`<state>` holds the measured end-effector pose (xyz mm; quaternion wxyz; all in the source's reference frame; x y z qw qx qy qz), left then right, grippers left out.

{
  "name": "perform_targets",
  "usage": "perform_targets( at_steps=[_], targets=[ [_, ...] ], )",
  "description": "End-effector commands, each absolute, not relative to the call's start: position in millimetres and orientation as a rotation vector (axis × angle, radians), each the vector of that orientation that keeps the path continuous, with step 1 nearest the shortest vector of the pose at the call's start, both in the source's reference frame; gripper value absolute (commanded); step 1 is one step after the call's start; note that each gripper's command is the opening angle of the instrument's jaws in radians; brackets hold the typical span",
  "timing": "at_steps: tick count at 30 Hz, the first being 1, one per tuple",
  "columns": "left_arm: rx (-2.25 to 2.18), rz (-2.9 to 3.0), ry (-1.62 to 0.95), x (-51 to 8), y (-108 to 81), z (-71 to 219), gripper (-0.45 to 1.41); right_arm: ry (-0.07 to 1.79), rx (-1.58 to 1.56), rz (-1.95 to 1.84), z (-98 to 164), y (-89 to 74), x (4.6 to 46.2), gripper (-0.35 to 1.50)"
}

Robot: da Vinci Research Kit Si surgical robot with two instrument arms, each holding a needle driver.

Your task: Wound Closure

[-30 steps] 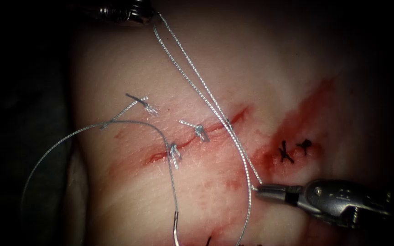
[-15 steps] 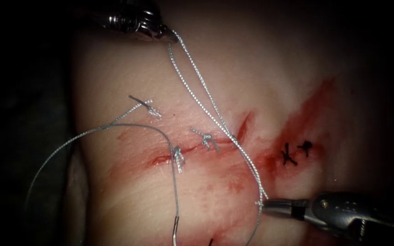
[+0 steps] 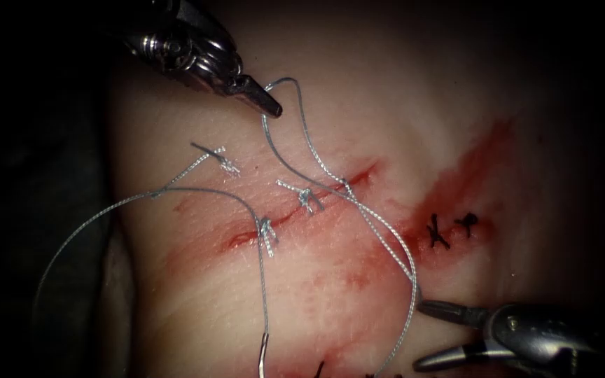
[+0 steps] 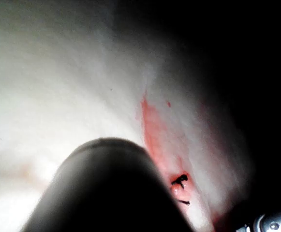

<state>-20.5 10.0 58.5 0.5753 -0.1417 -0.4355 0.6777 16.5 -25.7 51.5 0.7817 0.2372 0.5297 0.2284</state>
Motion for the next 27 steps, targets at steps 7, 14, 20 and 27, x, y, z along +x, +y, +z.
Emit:
perform_targets(
  at_steps=[7, 14, 20, 27],
  targets=[
    [-0.55, 1.445, -1.3, -21.4, 8.1, 59, -0.45, 1.263, 0.465, 0.636, 47, -20.1, 17.0, 0.91],
    [-0.639, 1.348, -1.505, -23.9, 5.8, 60, -0.45, 1.284, 0.415, 0.902, 45, -14.8, 17.5, -0.35],
    [-0.679, 1.331, -1.581, -25.8, 4.7, 60, -0.45, 1.189, 0.365, 0.975, 48, -13.2, 18.2, -0.35],
    [-0.687, 1.343, -1.603, -26.4, 3.9, 61, -0.45, 1.15, 0.473, 1.014, 52, -14.1, 21.4, -0.35]
  ],
)
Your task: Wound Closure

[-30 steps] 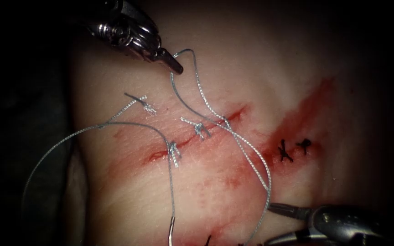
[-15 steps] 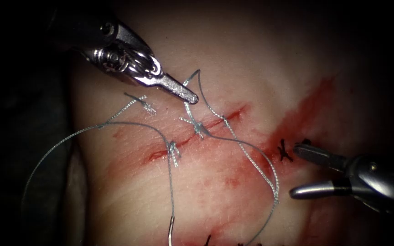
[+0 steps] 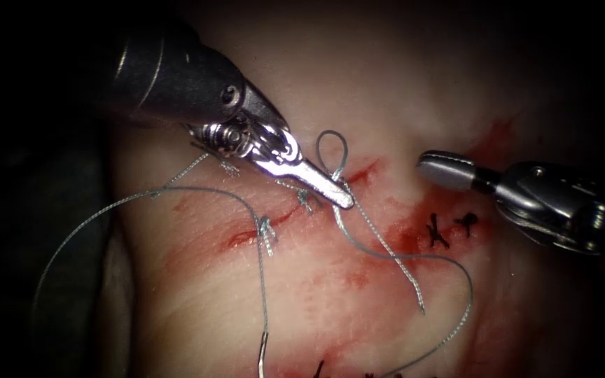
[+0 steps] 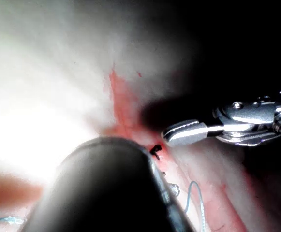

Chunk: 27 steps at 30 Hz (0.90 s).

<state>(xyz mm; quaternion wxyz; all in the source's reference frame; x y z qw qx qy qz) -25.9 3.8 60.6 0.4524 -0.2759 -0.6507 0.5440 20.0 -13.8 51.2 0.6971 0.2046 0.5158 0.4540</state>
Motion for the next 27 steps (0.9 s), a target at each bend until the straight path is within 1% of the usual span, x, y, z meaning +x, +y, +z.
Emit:
perform_targets(
  at_steps=[1, 6, 12, 17, 27],
  targets=[
    [-0.691, 1.343, -1.596, -26.5, 3.9, 61.2, -0.45, 1.144, 0.485, 1.014, 51.9, -14.4, 21.9, -0.35],
    [-0.696, 1.342, -1.602, -26.8, 4.1, 61.3, -0.45, 1.135, 0.579, 1.034, 53.6, -16.3, 24.8, -0.35],
    [-0.74, 1.357, -1.615, -27.5, 4.3, 61.4, -0.45, 1.114, 0.673, 1.049, 54.9, -15.9, 27.2, -0.35],
    [-0.787, 1.37, -1.641, -28.4, 4.0, 62.0, -0.45, 1.175, 0.684, 1.062, 56.3, -15.1, 28.8, -0.35],
    [-0.766, 1.437, -1.705, -28.8, 2.0, 63.8, -0.45, 1.282, 0.666, 1.199, 59.1, -12.9, 28.7, -0.35]
  ],
)
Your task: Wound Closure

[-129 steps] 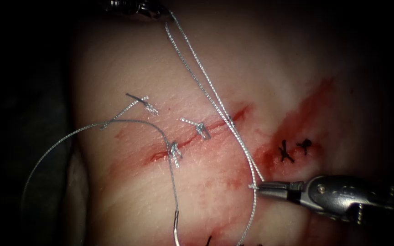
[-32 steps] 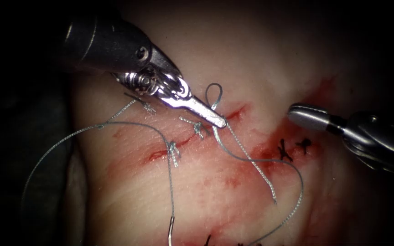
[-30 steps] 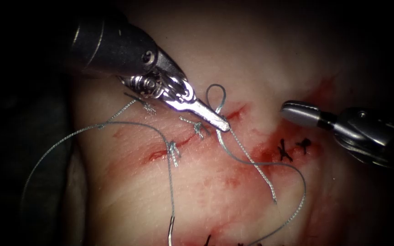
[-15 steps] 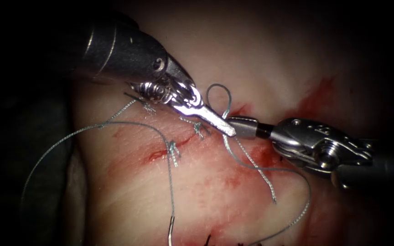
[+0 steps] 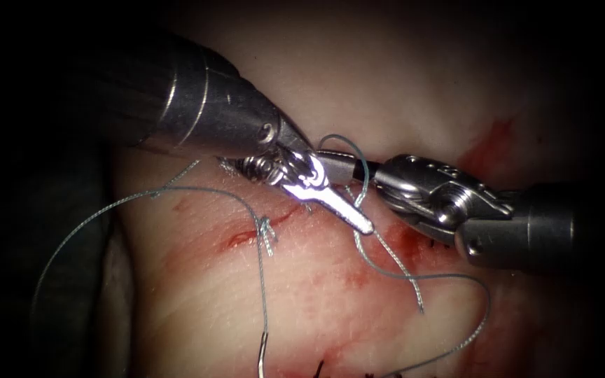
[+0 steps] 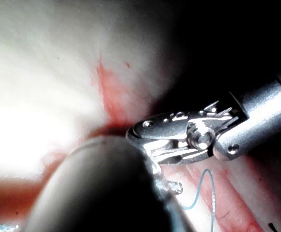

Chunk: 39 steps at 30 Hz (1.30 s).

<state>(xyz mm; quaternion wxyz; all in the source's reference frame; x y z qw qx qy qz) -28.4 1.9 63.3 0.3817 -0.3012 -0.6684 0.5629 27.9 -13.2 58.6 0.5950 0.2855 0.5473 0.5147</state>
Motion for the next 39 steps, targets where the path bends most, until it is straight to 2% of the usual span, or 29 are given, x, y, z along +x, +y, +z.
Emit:
perform_targets(
  at_steps=[1, 14, 23, 39],
  targets=[
    [-0.762, 1.445, -1.712, -28.9, 1.8, 63.9, -0.45, 1.295, 0.684, 1.219, 59.3, -12.7, 28.6, -0.35],
    [-0.793, 1.565, -1.769, -29.4, 0.5, 66.0, -0.45, 1.421, 1.146, 1.39, 61.3, -14.7, 29.0, -0.35],
    [-0.572, 1.458, -1.76, -28.0, -0.1, 68.4, -0.45, 1.486, 1.268, 1.365, 60.9, -15.4, 29.1, -0.35],
    [-0.486, 1.372, -1.706, -27.0, 0.0, 70.8, -0.45, 1.523, 1.388, 1.284, 59.7, -14.7, 28.6, -0.35]
  ],
)
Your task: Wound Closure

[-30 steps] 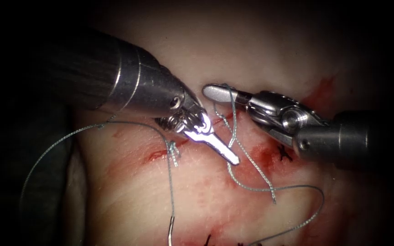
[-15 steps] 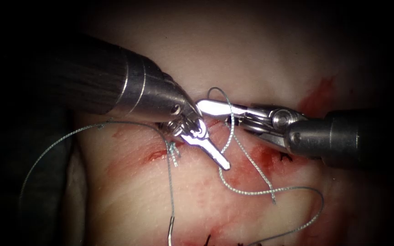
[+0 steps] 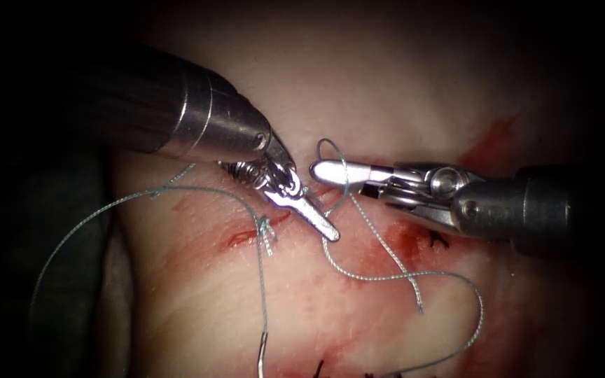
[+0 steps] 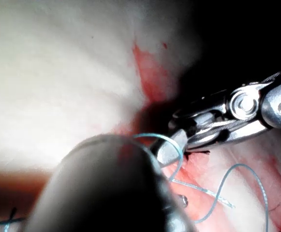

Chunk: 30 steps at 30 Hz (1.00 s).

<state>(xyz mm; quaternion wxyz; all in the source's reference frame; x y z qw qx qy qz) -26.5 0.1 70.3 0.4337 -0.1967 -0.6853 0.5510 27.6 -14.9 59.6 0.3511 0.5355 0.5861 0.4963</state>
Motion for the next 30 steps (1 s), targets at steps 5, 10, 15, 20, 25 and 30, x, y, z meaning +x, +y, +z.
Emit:
perform_targets(
  at_steps=[5, 10, 15, 20, 25, 30],
  targets=[
    [-0.476, 1.37, -1.705, -27.9, 0.2, 71.2, -0.45, 1.524, 1.435, 1.232, 59.8, -14.5, 28.8, -0.35],
    [-0.472, 1.36, -1.709, -28.5, 0.5, 71.3, -0.45, 1.49, 1.49, 1.185, 60.0, -14.3, 29.1, -0.35],
    [-0.447, 1.337, -1.715, -28.5, 1.2, 71.7, -0.45, 1.375, 1.556, 1.108, 60.0, -14.4, 29.0, -0.35],
    [-0.435, 1.33, -1.719, -28.2, 1.4, 71.7, -0.45, 1.256, 1.563, 1.046, 60.0, -14.4, 28.6, -0.35],
    [-0.403, 1.306, -1.72, -27.9, 1.4, 71.7, -0.45, 1.082, 1.565, 0.958, 60.0, -13.8, 28.0, -0.35],
    [-0.362, 1.272, -1.718, -27.8, 1.4, 71.7, -0.45, 0.941, 1.555, 0.881, 59.7, -12.6, 28.0, -0.35]
  ],
)
